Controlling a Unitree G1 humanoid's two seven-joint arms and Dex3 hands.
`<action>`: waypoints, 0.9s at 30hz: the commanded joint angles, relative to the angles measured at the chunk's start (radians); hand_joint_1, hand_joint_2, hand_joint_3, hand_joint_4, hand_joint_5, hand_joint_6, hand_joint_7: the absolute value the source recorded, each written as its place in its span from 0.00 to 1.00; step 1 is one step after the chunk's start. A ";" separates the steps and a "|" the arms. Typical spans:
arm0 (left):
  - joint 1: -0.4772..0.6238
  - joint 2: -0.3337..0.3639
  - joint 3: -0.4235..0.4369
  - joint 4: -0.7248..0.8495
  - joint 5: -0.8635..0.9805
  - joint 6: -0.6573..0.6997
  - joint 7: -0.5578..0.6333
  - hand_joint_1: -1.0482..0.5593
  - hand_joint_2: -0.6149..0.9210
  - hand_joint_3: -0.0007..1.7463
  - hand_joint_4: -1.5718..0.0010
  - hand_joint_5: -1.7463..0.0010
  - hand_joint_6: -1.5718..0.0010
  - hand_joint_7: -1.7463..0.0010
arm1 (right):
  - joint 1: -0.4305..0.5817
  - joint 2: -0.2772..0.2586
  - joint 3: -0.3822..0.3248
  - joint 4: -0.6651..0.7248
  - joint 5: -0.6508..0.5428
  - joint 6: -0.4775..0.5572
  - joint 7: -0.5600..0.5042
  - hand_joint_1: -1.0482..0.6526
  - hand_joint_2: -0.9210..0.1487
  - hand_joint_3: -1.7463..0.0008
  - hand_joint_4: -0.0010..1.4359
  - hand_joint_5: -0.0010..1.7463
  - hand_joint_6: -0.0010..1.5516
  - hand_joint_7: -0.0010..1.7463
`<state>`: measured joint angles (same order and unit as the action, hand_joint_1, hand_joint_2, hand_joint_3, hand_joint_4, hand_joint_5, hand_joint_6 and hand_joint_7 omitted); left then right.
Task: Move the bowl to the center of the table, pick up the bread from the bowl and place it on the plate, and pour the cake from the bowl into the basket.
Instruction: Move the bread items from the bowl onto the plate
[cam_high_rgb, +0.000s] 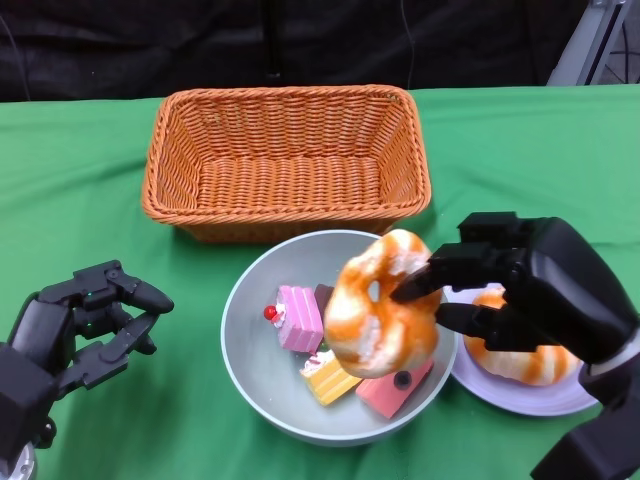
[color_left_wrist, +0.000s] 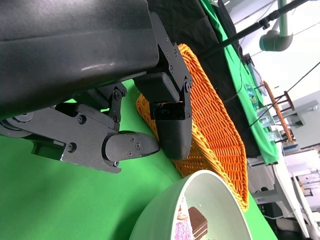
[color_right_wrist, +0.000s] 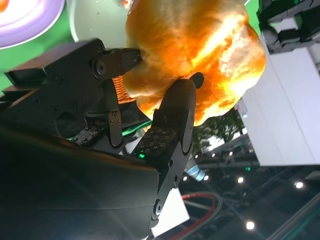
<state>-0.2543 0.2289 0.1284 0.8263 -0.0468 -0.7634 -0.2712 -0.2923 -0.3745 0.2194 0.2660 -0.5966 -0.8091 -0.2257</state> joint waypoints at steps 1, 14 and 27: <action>-0.004 0.017 0.010 0.008 -0.016 -0.004 -0.011 0.56 1.00 0.23 0.50 0.21 0.48 0.40 | 0.042 -0.027 -0.072 -0.025 0.005 0.000 -0.051 0.63 0.33 0.52 0.53 0.81 0.58 0.54; -0.010 0.017 0.013 0.019 -0.015 -0.006 -0.013 0.55 1.00 0.23 0.50 0.22 0.48 0.40 | 0.096 -0.023 -0.146 -0.051 -0.004 0.033 -0.088 0.64 0.35 0.47 0.53 0.83 0.58 0.57; -0.031 0.029 0.015 0.060 -0.007 -0.014 -0.011 0.56 1.00 0.23 0.48 0.23 0.48 0.40 | 0.143 -0.034 -0.225 0.017 0.031 0.050 -0.145 0.69 0.48 0.34 0.53 0.83 0.57 0.62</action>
<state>-0.2749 0.2413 0.1378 0.8782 -0.0482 -0.7643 -0.2759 -0.1516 -0.3967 0.0058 0.2810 -0.5791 -0.7545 -0.3561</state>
